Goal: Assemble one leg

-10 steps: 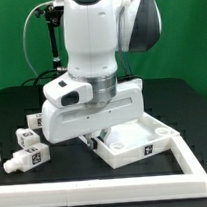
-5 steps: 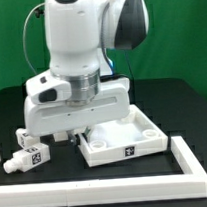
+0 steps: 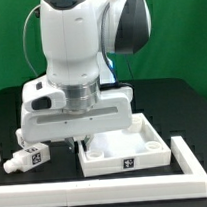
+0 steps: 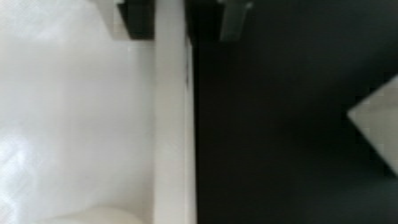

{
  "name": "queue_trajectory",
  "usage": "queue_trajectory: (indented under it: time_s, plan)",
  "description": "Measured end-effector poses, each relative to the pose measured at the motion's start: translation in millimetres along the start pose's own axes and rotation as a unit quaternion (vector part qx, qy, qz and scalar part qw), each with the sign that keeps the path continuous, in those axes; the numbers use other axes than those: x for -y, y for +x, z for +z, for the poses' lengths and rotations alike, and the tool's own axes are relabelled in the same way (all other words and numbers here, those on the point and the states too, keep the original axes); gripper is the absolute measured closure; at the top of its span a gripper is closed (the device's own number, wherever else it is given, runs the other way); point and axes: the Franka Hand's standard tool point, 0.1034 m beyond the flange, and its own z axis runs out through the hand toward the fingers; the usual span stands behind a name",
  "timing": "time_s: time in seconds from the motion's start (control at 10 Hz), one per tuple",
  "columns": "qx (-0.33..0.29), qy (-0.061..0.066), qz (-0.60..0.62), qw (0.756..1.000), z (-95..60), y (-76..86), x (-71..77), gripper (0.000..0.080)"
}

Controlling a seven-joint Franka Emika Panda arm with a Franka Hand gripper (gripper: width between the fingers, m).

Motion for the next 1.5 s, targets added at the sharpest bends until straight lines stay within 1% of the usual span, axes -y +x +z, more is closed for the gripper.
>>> queue_trajectory:
  time_s: [0.4, 0.5, 0.6, 0.8, 0.9, 1.0, 1.1, 1.2, 1.3, 1.5]
  plan:
    - [0.002, 0.000, 0.000, 1.000, 1.9, -0.9, -0.1, 0.0742]
    - [0.004, 0.000, 0.020, 1.000, 3.5, -0.4, 0.5, 0.0742]
    - [0.011, 0.000, 0.065, 0.998, 6.7, 5.7, 2.6, 0.0742]
    - [0.005, 0.000, 0.094, 0.996, 2.7, 31.1, 16.1, 0.0742]
    - [0.001, -0.001, 0.101, 0.995, -0.1, 38.1, 19.2, 0.0742]
    - [-0.002, -0.003, 0.111, 0.994, -3.2, 43.3, 18.5, 0.0742]
    - [-0.003, -0.009, 0.123, 0.992, -5.1, 45.8, 17.9, 0.0742]
    - [-0.005, -0.011, 0.120, 0.993, -5.0, 46.3, 17.6, 0.0742]
    - [-0.014, -0.013, 0.120, 0.993, -4.5, 48.5, 16.7, 0.0742]
    - [-0.052, -0.013, 0.125, 0.991, -3.6, 55.8, 14.7, 0.0741]
